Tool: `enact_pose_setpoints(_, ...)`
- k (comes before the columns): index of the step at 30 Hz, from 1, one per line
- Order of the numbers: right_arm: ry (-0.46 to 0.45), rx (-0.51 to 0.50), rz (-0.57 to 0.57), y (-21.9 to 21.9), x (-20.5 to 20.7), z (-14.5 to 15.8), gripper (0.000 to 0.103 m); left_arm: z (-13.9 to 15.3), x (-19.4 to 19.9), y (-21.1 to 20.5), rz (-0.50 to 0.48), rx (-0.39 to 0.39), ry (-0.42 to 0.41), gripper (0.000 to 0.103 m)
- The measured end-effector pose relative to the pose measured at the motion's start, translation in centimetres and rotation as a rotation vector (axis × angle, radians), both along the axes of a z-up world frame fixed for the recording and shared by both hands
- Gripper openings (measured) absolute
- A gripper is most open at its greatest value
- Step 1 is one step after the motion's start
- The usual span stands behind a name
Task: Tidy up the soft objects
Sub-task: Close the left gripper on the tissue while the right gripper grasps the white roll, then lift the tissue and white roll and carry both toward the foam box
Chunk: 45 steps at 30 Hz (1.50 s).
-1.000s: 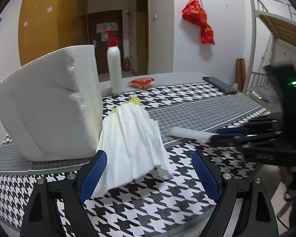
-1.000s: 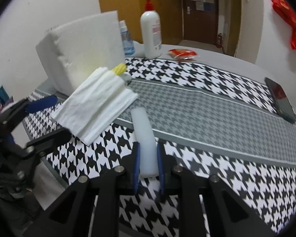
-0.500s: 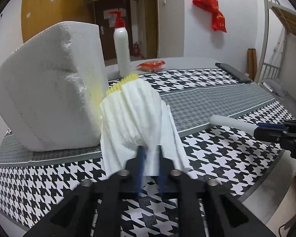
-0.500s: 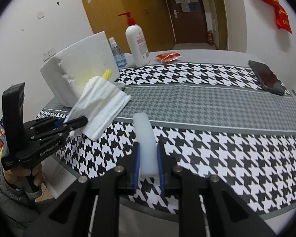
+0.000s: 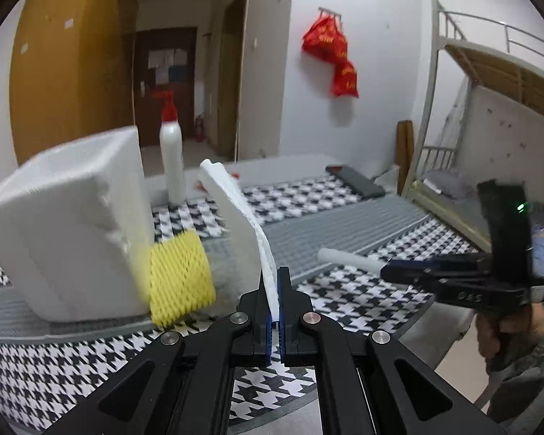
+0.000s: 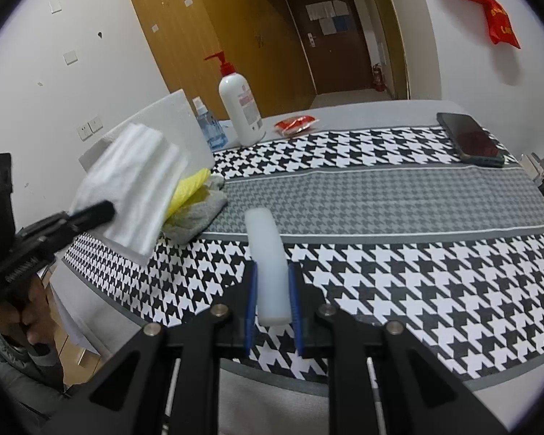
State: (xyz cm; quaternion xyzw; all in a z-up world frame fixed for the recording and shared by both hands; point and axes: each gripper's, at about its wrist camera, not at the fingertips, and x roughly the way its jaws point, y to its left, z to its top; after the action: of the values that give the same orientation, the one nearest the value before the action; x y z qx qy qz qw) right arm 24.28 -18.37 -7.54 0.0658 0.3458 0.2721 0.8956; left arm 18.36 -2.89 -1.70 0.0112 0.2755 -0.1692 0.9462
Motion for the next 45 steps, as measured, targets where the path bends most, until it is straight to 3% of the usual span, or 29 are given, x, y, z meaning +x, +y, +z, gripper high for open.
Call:
enact_pose_setpoints(24,-0.136,0.020,0.097,5.7,-2.8,4.6,0.020,1.6,-2.7,4.7,0.107,0.016,-0.089,0.002)
enact_pose_setpoints(45,-0.193,0.031,0.187,12.3,-4.1,6.2,0.020,2.8,-6.4,10.0,0.223,0.036,-0.152,0.002)
